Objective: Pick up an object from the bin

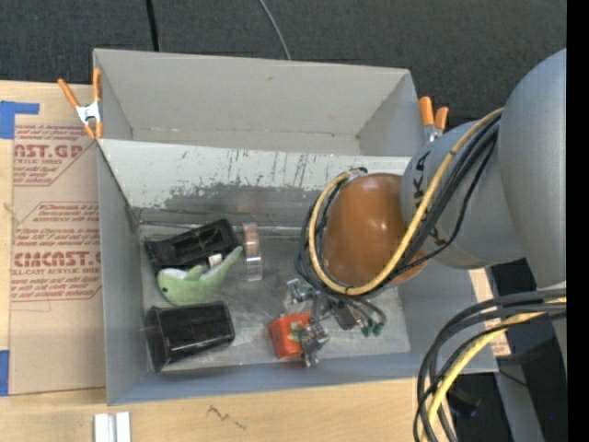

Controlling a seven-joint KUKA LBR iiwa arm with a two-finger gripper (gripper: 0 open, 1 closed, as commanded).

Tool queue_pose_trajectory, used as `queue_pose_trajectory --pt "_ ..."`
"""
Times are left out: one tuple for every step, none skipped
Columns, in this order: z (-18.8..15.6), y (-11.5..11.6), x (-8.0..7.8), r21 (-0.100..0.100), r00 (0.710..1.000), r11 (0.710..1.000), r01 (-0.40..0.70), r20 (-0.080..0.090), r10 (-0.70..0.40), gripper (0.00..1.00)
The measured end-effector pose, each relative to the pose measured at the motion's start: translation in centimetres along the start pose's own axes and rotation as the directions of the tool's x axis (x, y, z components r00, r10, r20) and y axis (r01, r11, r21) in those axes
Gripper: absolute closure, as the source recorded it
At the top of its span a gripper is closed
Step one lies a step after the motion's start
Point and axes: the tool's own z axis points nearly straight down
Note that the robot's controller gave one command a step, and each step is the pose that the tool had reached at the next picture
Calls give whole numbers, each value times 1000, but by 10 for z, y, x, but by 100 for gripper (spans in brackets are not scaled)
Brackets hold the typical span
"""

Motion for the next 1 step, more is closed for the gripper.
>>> queue_pose_trajectory --pt "0 0 0 0 1000 1000 0 0 0 100"
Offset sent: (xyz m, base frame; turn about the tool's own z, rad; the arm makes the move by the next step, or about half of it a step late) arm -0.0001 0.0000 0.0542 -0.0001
